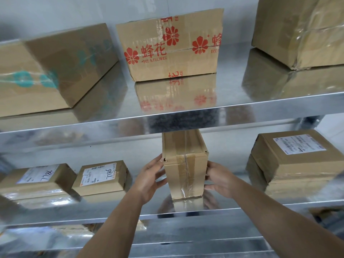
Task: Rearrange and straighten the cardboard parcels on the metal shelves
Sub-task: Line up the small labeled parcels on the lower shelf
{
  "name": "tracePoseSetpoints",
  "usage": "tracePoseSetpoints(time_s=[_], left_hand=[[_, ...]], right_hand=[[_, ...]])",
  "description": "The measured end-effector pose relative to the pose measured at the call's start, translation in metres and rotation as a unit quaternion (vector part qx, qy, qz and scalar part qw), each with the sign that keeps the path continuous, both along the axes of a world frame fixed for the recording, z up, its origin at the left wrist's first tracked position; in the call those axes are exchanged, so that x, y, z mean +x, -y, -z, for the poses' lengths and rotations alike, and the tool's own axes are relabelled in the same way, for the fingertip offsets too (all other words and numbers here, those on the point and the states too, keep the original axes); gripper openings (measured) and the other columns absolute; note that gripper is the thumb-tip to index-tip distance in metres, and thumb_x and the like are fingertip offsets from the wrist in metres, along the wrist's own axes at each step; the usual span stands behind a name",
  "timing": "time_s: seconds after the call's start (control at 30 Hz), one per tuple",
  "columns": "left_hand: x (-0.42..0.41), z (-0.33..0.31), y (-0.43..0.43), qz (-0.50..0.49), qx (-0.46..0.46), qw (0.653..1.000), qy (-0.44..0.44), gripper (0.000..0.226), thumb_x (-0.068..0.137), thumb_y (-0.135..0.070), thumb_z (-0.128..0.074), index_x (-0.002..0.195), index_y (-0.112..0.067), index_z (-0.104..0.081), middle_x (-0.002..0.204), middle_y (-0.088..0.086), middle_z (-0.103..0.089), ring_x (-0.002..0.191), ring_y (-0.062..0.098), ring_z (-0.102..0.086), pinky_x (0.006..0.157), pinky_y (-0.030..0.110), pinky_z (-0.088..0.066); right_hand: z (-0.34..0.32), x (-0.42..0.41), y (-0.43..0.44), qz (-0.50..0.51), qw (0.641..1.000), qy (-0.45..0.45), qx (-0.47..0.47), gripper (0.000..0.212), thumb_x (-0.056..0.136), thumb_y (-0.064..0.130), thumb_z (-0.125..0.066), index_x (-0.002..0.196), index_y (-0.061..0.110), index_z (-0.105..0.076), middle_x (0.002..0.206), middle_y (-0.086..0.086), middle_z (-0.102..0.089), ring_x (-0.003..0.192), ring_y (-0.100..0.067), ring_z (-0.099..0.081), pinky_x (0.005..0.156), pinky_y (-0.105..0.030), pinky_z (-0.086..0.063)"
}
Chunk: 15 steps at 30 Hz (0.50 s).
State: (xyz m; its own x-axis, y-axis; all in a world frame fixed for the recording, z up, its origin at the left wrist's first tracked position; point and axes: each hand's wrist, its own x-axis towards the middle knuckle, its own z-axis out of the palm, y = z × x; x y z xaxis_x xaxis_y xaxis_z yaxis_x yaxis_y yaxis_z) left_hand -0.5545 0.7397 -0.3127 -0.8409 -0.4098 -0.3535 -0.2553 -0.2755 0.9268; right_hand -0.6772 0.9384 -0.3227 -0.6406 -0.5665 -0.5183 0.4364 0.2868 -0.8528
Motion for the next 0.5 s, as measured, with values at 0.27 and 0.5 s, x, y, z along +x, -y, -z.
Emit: tracePoseSetpoints(time_s=[0.27,0.5], left_hand=[[-0.0001,-0.0007,0.0046,0.002,-0.006,1.000,0.006,0.034,0.106,-0.031,-0.052,0.139,-0.027,-0.061,0.127,0.002,-0.071,0.124,0.028,-0.063,0.102,0.043,-0.052],[-0.0013,-0.0036,0.0070,-0.014,0.000,1.000,-0.002,0.026,0.106,-0.026,-0.051,0.129,-0.027,-0.064,0.117,0.002,-0.074,0.116,0.028,-0.065,0.099,0.047,-0.052]], right_hand=[[0.0010,0.0020,0.0029,0.009,1.000,0.016,-0.022,0.034,0.107,0.005,-0.043,0.121,0.020,-0.071,0.111,-0.006,-0.078,0.104,-0.026,-0.071,0.080,-0.039,-0.060],[0.0018,-0.0065,0.0071,-0.028,0.997,-0.053,0.044,0.033,0.106,0.016,-0.044,0.126,0.031,-0.067,0.103,-0.004,-0.076,0.096,-0.021,-0.068,0.095,-0.043,-0.054]])
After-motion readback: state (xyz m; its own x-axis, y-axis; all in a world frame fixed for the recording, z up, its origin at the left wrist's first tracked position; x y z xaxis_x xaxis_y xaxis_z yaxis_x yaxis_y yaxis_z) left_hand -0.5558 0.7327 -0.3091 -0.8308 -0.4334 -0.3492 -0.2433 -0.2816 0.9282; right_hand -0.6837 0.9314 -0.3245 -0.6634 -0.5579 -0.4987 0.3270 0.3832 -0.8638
